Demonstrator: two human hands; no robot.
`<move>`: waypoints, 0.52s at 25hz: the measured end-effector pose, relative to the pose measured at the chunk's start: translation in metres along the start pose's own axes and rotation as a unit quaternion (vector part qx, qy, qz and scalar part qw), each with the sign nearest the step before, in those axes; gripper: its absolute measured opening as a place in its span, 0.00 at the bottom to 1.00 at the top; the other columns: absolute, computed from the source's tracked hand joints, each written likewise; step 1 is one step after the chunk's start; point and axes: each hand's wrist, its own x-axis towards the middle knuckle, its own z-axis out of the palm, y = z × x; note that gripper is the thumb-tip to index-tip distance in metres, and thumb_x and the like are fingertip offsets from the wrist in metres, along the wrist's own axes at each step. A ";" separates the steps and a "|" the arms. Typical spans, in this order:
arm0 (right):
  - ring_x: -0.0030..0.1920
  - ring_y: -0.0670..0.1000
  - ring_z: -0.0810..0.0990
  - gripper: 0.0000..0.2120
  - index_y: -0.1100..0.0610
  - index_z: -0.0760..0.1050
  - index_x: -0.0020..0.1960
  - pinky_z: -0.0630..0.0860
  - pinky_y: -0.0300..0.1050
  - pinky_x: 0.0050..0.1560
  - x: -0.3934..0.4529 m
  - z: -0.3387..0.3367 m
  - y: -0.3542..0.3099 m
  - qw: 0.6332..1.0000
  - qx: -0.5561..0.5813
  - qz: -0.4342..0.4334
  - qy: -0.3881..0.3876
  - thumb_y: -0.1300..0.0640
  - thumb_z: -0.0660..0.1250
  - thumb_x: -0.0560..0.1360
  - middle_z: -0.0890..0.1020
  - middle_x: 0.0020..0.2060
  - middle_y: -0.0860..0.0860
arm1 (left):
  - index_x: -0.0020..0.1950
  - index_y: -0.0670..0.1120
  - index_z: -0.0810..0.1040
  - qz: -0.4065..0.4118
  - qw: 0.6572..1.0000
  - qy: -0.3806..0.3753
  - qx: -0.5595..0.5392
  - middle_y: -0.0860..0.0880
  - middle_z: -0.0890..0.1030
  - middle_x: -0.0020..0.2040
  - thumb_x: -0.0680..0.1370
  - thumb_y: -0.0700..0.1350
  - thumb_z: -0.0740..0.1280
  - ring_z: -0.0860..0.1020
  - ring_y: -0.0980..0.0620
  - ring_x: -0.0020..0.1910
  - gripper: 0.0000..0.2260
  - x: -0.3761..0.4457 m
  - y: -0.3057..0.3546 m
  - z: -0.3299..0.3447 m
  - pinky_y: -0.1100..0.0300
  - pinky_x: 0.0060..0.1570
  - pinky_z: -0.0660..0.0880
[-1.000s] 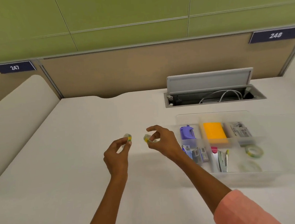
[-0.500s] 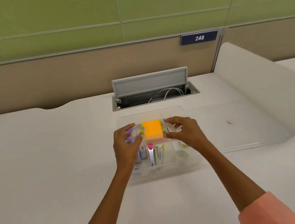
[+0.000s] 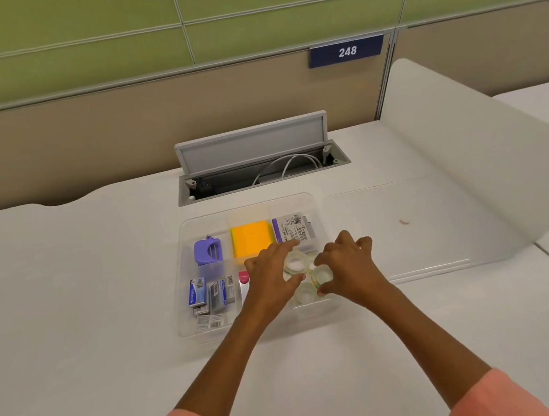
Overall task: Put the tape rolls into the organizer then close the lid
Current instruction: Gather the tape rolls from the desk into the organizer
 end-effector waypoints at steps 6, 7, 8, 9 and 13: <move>0.56 0.56 0.66 0.28 0.53 0.76 0.59 0.60 0.53 0.52 -0.001 0.003 0.003 1.000 -0.003 0.006 -0.001 0.42 0.73 0.63 0.75 0.52 0.53 | 0.67 0.52 0.67 -0.025 0.989 -0.039 0.141 0.50 0.70 0.69 0.73 0.49 0.69 0.63 0.49 0.67 0.24 0.006 0.006 0.016 0.54 0.62 0.59; 0.56 0.56 0.66 0.28 0.54 0.76 0.59 0.60 0.53 0.53 -0.001 0.004 0.003 1.000 -0.009 0.006 -0.008 0.42 0.73 0.63 0.75 0.52 0.53 | 0.67 0.52 0.68 -0.035 0.988 -0.038 0.142 0.50 0.70 0.69 0.73 0.49 0.70 0.63 0.49 0.66 0.24 0.007 0.007 0.018 0.54 0.62 0.60; 0.56 0.56 0.66 0.28 0.54 0.76 0.59 0.60 0.53 0.53 0.000 0.004 0.003 1.000 -0.014 0.007 -0.015 0.41 0.73 0.63 0.75 0.52 0.53 | 0.67 0.51 0.68 -0.043 0.988 -0.036 0.144 0.50 0.71 0.68 0.72 0.49 0.70 0.63 0.48 0.66 0.25 0.007 0.008 0.019 0.54 0.62 0.61; 0.56 0.55 0.66 0.28 0.54 0.76 0.59 0.61 0.54 0.53 0.001 0.004 0.003 1.000 -0.017 0.008 -0.022 0.41 0.72 0.64 0.75 0.52 0.53 | 0.67 0.51 0.68 -0.047 0.987 -0.034 0.148 0.49 0.71 0.68 0.72 0.50 0.71 0.64 0.48 0.65 0.25 0.008 0.008 0.019 0.54 0.62 0.61; 0.56 0.55 0.66 0.27 0.54 0.76 0.59 0.61 0.54 0.54 0.002 0.003 0.004 0.999 -0.023 0.012 -0.033 0.41 0.72 0.65 0.75 0.52 0.53 | 0.66 0.51 0.69 -0.051 0.984 -0.032 0.166 0.49 0.73 0.67 0.71 0.50 0.71 0.65 0.48 0.65 0.25 0.011 0.009 0.019 0.53 0.62 0.63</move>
